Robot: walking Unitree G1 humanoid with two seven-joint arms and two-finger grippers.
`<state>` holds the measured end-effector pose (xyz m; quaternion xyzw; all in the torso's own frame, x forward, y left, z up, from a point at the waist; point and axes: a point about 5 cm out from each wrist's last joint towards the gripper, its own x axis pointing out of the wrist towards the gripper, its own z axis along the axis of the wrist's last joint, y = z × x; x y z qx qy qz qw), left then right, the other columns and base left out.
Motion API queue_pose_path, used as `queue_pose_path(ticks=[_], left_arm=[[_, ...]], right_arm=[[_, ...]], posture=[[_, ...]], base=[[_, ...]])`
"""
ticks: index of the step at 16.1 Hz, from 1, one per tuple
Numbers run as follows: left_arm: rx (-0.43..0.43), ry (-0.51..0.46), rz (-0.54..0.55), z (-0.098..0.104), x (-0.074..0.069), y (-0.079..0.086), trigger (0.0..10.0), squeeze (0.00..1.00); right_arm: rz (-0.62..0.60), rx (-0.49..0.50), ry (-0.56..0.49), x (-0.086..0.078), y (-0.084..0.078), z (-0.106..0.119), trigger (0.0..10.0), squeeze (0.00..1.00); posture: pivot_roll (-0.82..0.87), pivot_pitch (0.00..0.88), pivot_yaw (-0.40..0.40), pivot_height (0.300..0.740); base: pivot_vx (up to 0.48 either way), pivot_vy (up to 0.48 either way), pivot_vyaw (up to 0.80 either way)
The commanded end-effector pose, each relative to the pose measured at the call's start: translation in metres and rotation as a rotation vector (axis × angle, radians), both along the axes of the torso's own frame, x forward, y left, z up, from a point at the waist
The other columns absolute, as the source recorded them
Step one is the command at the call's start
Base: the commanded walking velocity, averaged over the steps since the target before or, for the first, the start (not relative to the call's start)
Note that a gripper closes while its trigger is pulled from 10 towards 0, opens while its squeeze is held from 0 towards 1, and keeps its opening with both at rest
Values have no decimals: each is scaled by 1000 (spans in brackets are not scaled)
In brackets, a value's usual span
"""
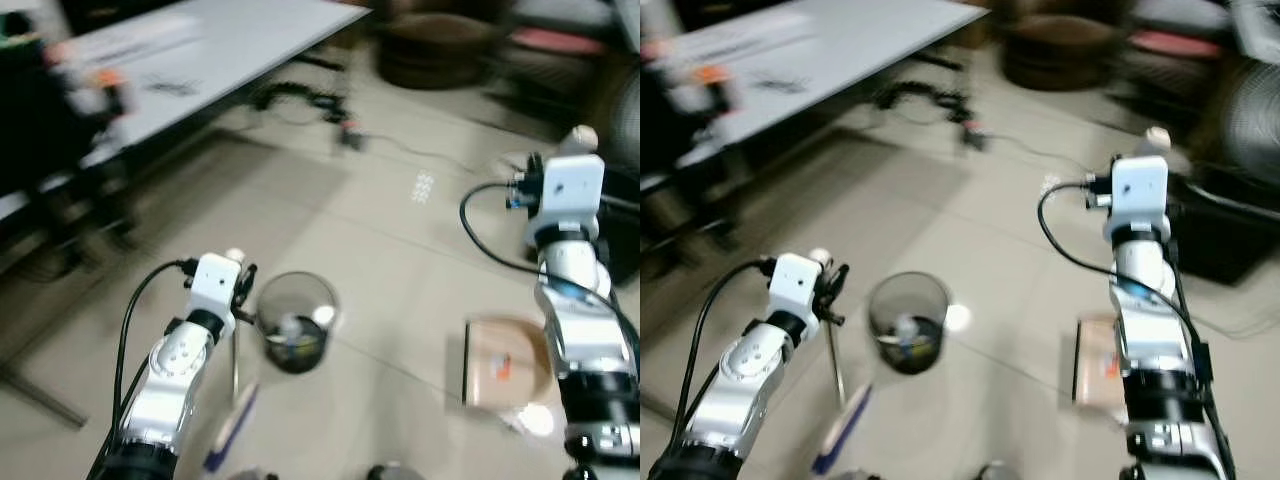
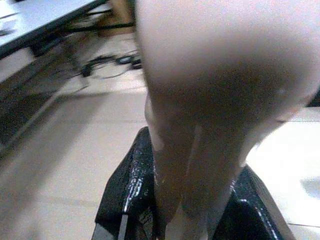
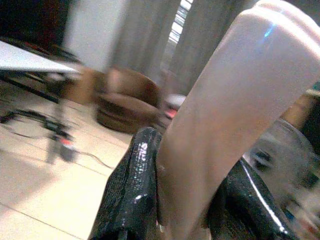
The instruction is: Sweep floor
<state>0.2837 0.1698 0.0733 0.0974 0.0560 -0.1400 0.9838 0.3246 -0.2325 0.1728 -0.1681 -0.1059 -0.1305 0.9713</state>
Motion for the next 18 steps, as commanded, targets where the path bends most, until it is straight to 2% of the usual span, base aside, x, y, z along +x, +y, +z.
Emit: queue_pose_path(ticks=[1,4,5,9,11,14,18], left_arm=[[-12,-47,-43,9,1,-5,10000,0],[-30,-68,-58,13,2,-9,10000,0],[-35,-67,-58,13,3,-9,10000,0],[-25,-75,-53,13,4,-10,10000,0],[-13,-90,-38,15,6,-10,10000,0],[-7,-115,-29,21,12,-12,10000,0],[-2,-137,-20,26,18,-15,10000,0]], right_arm=[[11,30,-64,0,6,14,10000,0],[28,111,-57,-2,19,2,10000,0],[68,161,-30,-3,29,-5,10000,0],[142,218,57,-3,49,-25,10000,0],[143,227,73,-5,51,-29,10000,0],[138,229,78,-6,50,-30,10000,0],[134,200,95,-8,49,-33,10000,0]], posture=[[-66,16,12,740],[-65,16,13,740],[-66,16,15,740],[-63,17,9,740],[-64,18,8,740],[-68,19,14,740],[-71,20,16,740]], base=[[0,0,-781],[0,0,-800],[0,0,-800],[0,0,-800],[0,0,-800],[0,-371,-800],[0,-461,0]])
